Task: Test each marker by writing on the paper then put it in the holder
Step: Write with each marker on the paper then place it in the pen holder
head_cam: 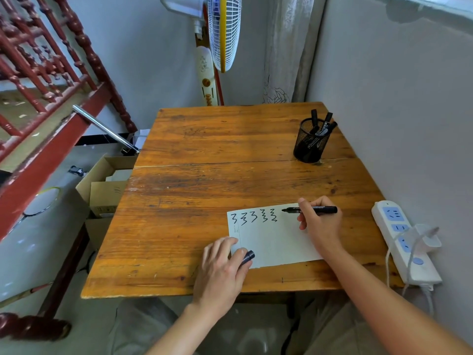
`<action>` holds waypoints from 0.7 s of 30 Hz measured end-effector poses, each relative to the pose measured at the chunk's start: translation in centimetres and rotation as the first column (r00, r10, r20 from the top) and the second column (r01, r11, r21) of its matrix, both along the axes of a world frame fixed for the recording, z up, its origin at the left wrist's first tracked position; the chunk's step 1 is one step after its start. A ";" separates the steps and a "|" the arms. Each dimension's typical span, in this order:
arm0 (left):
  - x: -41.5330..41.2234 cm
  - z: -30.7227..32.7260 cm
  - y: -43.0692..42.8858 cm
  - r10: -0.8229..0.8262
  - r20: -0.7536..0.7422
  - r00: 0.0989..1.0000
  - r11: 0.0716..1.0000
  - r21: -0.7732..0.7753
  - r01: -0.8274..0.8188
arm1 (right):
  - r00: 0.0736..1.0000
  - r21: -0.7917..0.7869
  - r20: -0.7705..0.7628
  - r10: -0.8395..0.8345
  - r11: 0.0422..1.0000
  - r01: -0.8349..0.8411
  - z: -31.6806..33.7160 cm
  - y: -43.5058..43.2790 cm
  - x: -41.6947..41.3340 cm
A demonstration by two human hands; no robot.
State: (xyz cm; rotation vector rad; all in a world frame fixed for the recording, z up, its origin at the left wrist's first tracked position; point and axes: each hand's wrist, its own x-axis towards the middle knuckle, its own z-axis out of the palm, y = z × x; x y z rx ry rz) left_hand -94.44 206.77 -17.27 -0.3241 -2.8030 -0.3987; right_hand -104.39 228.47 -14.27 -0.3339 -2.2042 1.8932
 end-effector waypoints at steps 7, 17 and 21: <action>-0.1 -0.1 0.0 0.001 -0.001 1.000 1.000 -0.013 -0.001 | 1.000 0.074 0.011 0.026 0.997 -0.027 -0.4 -0.1 -0.2; -0.1 -0.1 0.1 0.010 -0.024 1.000 1.000 -0.013 -0.010 | 1.000 0.086 -0.004 -0.015 0.996 0.016 -0.8 0.3 0.0; -0.1 -0.1 0.1 0.016 -0.026 1.000 1.000 -0.012 -0.017 | 1.000 0.088 -0.003 -0.010 0.996 0.010 -0.7 0.4 0.3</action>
